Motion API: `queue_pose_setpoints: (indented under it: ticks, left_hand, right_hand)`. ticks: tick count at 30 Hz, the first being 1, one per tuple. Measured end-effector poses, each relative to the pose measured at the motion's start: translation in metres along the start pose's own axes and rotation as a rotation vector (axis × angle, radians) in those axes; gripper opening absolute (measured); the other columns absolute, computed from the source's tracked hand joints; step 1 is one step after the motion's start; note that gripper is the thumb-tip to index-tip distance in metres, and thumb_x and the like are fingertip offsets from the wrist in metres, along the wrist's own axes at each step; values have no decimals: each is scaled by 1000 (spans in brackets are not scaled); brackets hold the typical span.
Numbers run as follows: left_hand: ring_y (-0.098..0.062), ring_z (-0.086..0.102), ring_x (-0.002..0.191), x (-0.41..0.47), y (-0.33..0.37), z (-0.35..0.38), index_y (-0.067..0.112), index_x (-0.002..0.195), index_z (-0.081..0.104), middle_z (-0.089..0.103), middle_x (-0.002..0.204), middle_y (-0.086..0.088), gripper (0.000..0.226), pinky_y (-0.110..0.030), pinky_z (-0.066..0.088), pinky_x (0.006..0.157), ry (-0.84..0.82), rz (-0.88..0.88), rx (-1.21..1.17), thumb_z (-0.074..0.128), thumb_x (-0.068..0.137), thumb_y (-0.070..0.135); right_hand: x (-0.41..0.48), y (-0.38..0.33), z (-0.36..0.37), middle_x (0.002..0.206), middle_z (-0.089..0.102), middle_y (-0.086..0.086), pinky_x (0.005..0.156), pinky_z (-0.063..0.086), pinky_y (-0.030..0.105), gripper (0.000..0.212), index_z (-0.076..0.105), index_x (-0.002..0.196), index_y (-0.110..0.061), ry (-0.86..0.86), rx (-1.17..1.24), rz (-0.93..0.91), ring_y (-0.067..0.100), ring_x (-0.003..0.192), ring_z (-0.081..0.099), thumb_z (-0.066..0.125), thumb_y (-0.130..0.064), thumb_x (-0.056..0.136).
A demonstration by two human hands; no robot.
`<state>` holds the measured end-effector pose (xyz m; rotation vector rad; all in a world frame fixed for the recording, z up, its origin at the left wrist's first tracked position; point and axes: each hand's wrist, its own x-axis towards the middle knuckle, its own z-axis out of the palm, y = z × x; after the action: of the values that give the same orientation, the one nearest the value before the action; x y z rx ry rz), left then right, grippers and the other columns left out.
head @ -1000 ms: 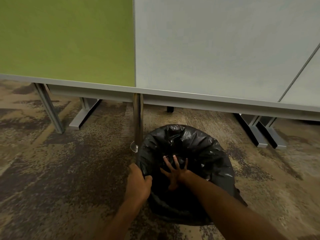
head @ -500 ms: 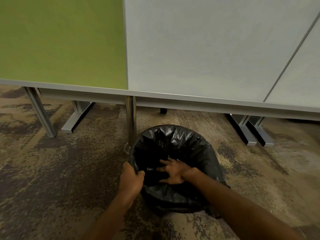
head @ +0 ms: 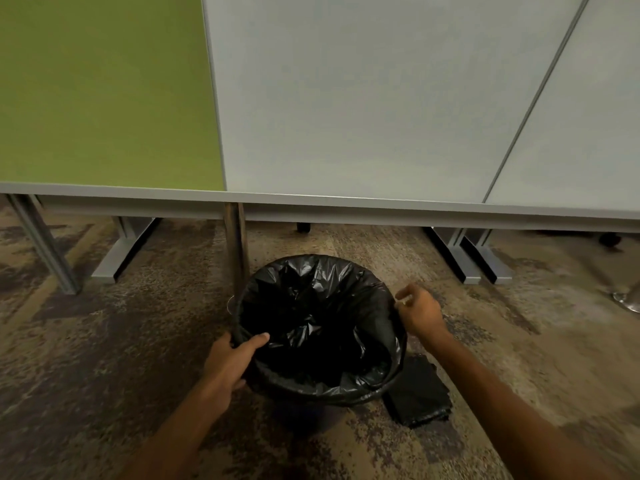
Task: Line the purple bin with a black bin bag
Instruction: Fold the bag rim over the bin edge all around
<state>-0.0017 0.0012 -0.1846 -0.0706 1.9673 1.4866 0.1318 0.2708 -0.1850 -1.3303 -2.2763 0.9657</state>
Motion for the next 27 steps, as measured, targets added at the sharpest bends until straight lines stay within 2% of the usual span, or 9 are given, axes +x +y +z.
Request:
queue_pose_setpoints:
  ticks: [2,6,9,13,16,18,20,23,27]
  left_hand:
    - [-26,55,107,1,0,1,15,129,52,58,128,-8,52,-37,44,86,24,18,-4,68,82,31]
    - [-30,49,124,0,1,1,11,135,48,51,139,-10,51,-40,39,97,35,14,-9,62,88,25]
    - [-30,48,125,1,1,-1,9,133,49,52,137,-10,45,-42,39,100,37,6,-10,59,90,20]
    - [-29,47,125,-1,0,-4,11,131,52,54,135,-8,48,-44,39,101,27,-4,-14,63,87,27]
    - [-30,49,123,-2,-2,-10,11,131,51,54,134,-7,58,-44,40,100,3,9,-46,65,82,39]
    - [-32,48,123,-1,-2,-14,12,133,48,52,135,-8,63,-44,41,97,13,12,-52,64,82,44]
    - [-33,49,121,2,-1,-16,12,135,45,50,136,-11,69,-44,46,91,35,-62,-66,68,79,44]
    - [-32,57,108,6,3,-18,9,124,53,57,122,-17,59,-44,52,74,-110,-270,-235,75,74,32]
    - [-27,58,94,12,5,-21,5,109,58,61,100,-16,34,-38,47,82,-158,-343,-404,70,77,7]
  right_hand:
    - [1,6,-2,91,60,8,45,46,23,7,56,93,-14,-109,364,202,17,69,59,56,-8,92]
    - [14,25,-5,91,63,8,54,48,31,17,59,81,-13,-214,763,472,21,75,60,55,1,91]
    - [17,40,2,86,62,11,62,52,34,17,60,94,-8,-192,868,561,22,77,59,52,7,90]
    - [5,44,7,84,63,9,52,49,29,14,62,97,-7,-149,827,504,20,70,58,51,0,92]
    - [-4,41,-2,72,54,3,51,36,29,18,65,102,-6,90,550,346,15,59,46,53,-18,96]
    - [-16,33,-9,66,46,-1,55,41,31,21,61,96,-10,143,387,239,14,58,45,53,-29,97]
    - [-32,19,-12,79,53,3,62,50,36,27,55,95,-10,-15,378,303,19,74,54,59,-37,92]
    - [-44,5,-12,96,57,10,60,54,39,29,54,98,-9,-330,556,548,28,85,57,67,-31,86]
    - [-42,10,-10,91,59,11,65,50,44,8,58,94,-5,-517,757,654,26,83,57,58,-13,92]
